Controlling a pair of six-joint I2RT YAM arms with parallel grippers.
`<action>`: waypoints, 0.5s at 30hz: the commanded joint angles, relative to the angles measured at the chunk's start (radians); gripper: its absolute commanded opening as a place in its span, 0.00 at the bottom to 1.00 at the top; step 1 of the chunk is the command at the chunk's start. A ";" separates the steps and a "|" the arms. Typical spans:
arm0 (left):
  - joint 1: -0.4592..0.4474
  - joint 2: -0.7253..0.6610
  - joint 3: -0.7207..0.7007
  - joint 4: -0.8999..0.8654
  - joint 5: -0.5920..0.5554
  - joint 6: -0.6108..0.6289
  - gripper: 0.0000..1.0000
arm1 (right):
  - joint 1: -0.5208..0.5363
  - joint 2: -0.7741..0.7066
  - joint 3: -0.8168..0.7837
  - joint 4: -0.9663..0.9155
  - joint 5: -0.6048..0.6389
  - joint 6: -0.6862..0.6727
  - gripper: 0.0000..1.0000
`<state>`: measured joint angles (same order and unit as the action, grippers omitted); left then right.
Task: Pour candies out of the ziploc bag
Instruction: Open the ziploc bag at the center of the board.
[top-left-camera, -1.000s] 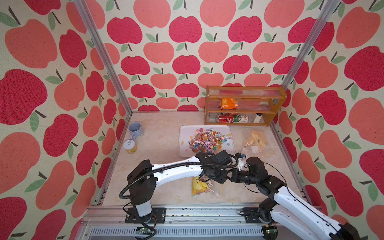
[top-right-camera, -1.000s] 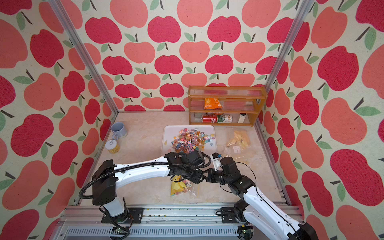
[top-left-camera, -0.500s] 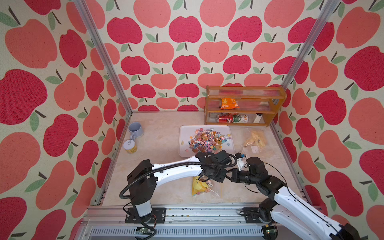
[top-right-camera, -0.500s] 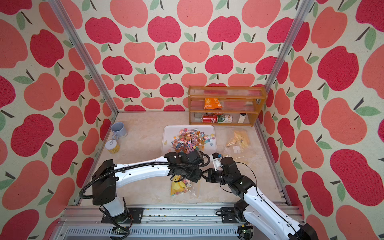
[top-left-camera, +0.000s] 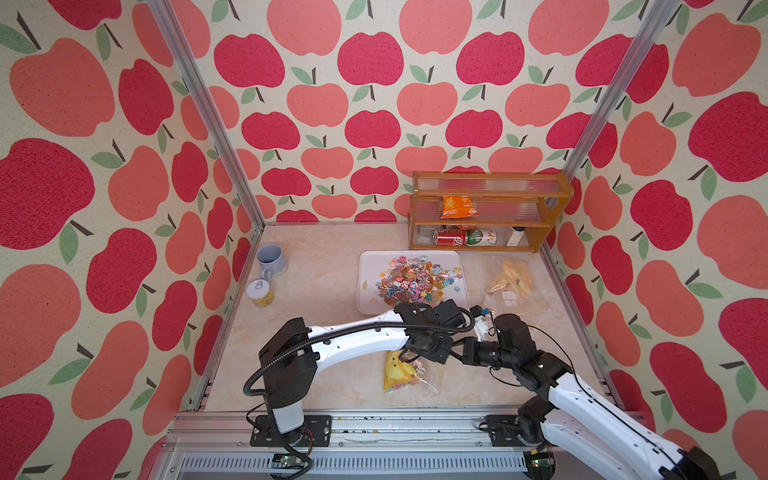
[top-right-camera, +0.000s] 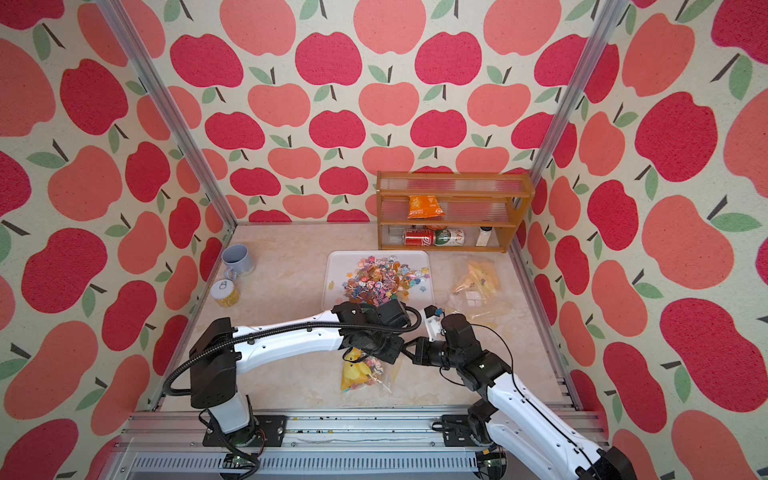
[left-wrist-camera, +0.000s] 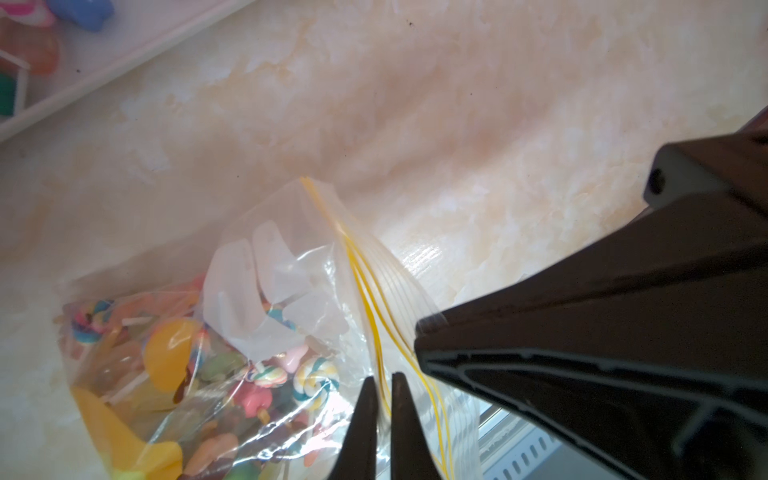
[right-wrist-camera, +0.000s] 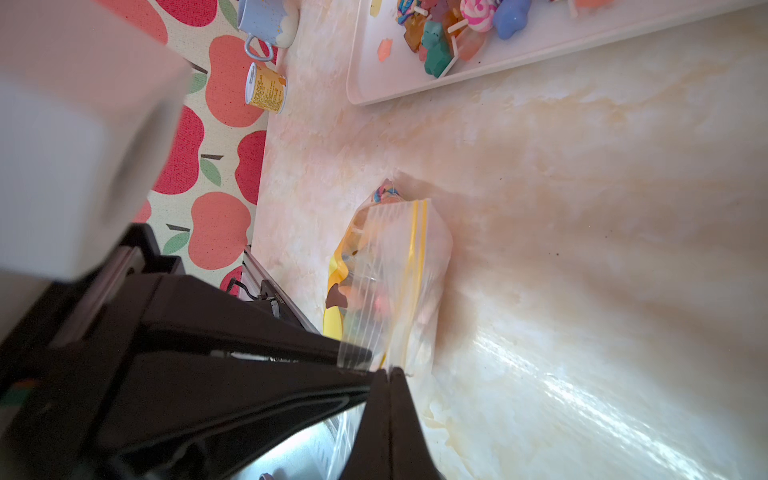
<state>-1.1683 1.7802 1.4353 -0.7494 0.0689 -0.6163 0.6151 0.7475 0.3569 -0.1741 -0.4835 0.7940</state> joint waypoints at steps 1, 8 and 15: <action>-0.011 0.032 0.046 -0.086 -0.036 -0.003 0.00 | 0.008 -0.025 0.009 -0.023 0.019 -0.009 0.00; -0.011 0.026 0.067 -0.139 -0.069 0.001 0.00 | 0.009 -0.045 0.050 -0.171 0.098 -0.081 0.00; -0.010 0.016 0.104 -0.213 -0.133 0.004 0.00 | 0.009 -0.056 0.058 -0.217 0.129 -0.103 0.00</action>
<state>-1.1744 1.8011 1.4982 -0.8845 -0.0048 -0.6117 0.6155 0.7036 0.3767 -0.3378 -0.3901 0.7296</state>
